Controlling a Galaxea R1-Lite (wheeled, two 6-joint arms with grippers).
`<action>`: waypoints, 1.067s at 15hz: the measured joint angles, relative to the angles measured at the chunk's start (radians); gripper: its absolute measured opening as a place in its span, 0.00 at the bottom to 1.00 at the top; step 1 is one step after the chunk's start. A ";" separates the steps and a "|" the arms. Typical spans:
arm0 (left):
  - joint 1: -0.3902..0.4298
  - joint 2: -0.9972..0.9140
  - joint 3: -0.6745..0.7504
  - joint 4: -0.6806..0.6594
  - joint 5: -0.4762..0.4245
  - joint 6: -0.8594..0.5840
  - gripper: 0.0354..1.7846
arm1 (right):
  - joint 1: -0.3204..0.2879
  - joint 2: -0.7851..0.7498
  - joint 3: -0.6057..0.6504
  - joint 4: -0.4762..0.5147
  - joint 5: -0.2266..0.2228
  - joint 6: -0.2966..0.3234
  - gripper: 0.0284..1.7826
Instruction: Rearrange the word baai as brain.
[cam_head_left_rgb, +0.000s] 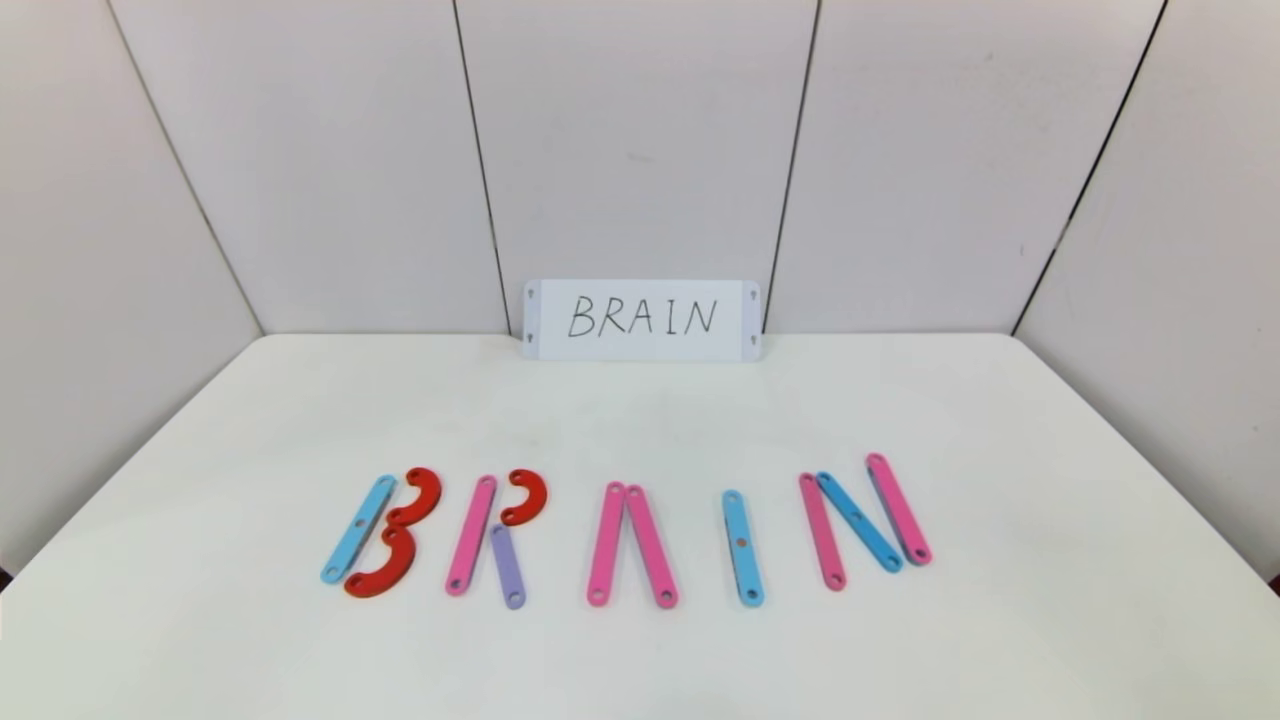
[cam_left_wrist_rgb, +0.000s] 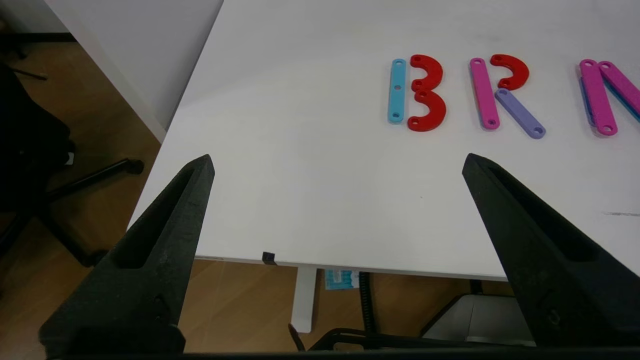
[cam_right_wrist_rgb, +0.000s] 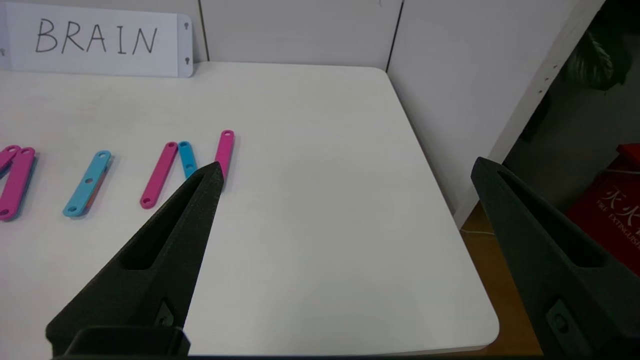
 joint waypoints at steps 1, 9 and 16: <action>0.012 -0.039 0.010 0.004 -0.031 0.000 0.97 | -0.003 -0.033 0.017 -0.003 0.003 -0.002 0.97; 0.012 -0.263 0.417 -0.441 -0.091 0.016 0.97 | -0.007 -0.216 0.322 -0.346 0.063 -0.027 0.97; 0.011 -0.278 0.749 -0.775 -0.101 0.077 0.97 | -0.007 -0.224 0.552 -0.463 0.098 -0.043 0.97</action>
